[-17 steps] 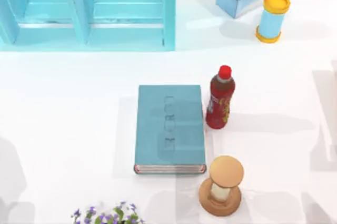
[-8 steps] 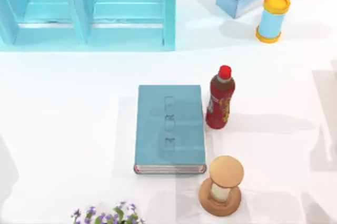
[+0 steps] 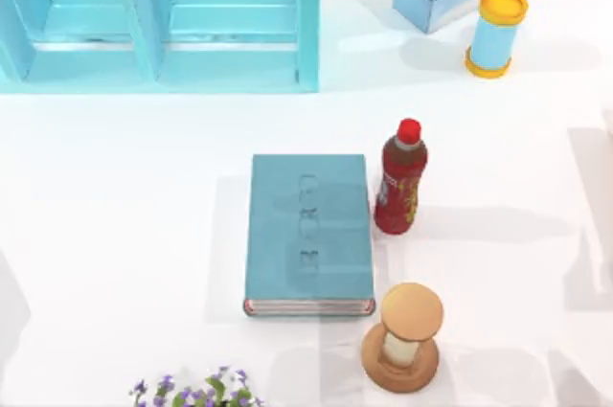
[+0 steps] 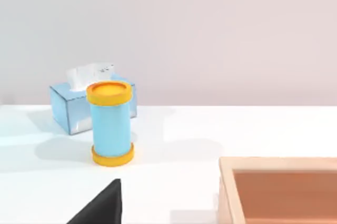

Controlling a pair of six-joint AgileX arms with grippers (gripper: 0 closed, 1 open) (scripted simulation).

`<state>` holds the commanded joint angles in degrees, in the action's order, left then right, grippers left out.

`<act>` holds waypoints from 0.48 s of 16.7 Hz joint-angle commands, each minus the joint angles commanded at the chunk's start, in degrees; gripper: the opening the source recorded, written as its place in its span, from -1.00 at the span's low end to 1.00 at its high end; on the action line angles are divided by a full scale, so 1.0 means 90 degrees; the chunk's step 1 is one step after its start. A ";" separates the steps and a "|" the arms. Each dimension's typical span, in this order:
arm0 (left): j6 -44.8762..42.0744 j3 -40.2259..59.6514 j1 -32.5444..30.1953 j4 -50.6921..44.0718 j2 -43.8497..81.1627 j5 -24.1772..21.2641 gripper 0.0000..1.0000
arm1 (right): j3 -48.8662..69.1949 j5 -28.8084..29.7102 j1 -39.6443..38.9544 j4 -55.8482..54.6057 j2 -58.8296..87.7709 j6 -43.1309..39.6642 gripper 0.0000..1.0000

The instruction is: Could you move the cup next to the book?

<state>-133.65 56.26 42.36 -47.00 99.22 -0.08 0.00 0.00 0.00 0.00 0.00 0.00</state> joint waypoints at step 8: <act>0.0000 0.0000 0.0000 0.0000 0.0000 0.0000 -0.51 | 0.0000 0.0000 0.0000 0.0000 0.0000 0.0000 1.00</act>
<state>-133.65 56.26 42.36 -47.00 99.22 -0.08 0.00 0.00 0.00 0.00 0.00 0.00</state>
